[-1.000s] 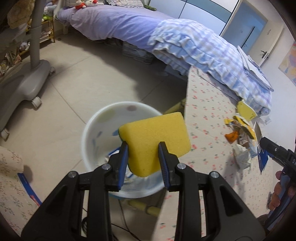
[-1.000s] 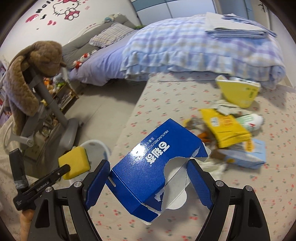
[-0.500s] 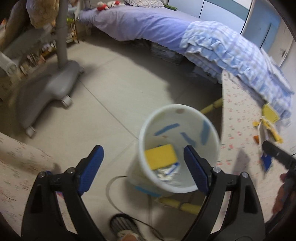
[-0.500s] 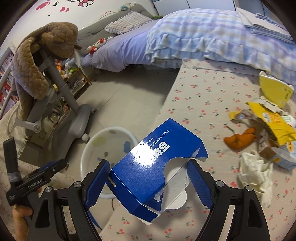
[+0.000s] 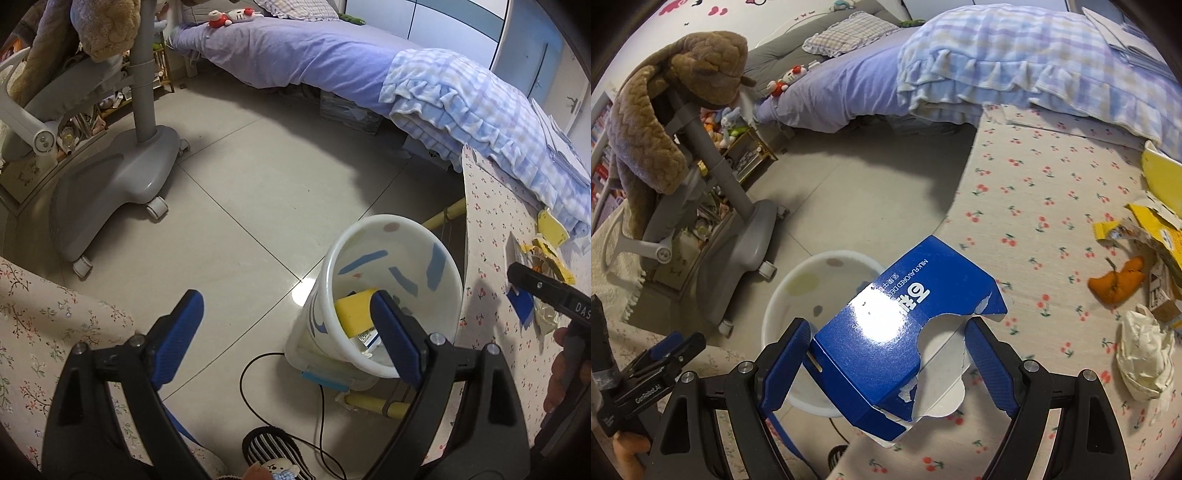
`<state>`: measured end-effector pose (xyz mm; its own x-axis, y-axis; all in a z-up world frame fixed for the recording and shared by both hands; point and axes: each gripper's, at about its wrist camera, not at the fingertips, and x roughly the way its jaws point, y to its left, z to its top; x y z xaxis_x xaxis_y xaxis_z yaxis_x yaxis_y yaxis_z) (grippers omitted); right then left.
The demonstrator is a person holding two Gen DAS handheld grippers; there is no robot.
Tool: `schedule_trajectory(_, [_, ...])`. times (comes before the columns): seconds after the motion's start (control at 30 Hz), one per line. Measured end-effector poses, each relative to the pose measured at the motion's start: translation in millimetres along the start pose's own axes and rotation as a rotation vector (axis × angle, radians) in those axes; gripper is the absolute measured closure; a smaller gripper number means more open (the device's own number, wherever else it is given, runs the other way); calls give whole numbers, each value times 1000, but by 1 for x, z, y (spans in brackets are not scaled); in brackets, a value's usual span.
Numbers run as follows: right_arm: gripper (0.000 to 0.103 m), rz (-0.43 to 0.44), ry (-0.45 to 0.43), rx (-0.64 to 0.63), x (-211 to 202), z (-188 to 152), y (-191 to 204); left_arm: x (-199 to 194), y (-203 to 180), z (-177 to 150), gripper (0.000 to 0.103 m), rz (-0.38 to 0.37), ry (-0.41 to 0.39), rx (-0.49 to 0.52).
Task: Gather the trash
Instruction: 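Drop the yellow sponge into the wastebasket with the left tool while the right tool carries the blue box there, then grasp the crumpled white paper tissue with the right tool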
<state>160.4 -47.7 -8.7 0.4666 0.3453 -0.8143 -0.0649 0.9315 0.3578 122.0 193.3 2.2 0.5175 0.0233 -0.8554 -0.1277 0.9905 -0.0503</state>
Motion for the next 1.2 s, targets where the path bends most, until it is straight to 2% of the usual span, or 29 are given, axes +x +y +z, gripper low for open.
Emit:
schedule_trajectory(0.17, [15,20,-5,-19,4,4,14,0,-1,0,12,-8,3,-1])
schedule_trajectory(0.33, [13,86,-3,-38,3,9,26,-2,-1,0,11,-18,2,-4])
schedule_trajectory(0.63, [12,38,-31,-99,-14,10,27,-2,-5,1,11,-27,1,5])
schedule_trajectory(0.77, [12,-1,-37,-108,-26,8,14,-4,-11,0,11,-40,-3,14])
schedule_trajectory(0.9, [12,-49,-46,-116,-41,4,-3,-7,-17,0,1,-53,-17,21])
schedule_trajectory(1.2, [12,-158,-54,-81,-78,-6,-70,-5,-37,-3,1,-74,-13,29])
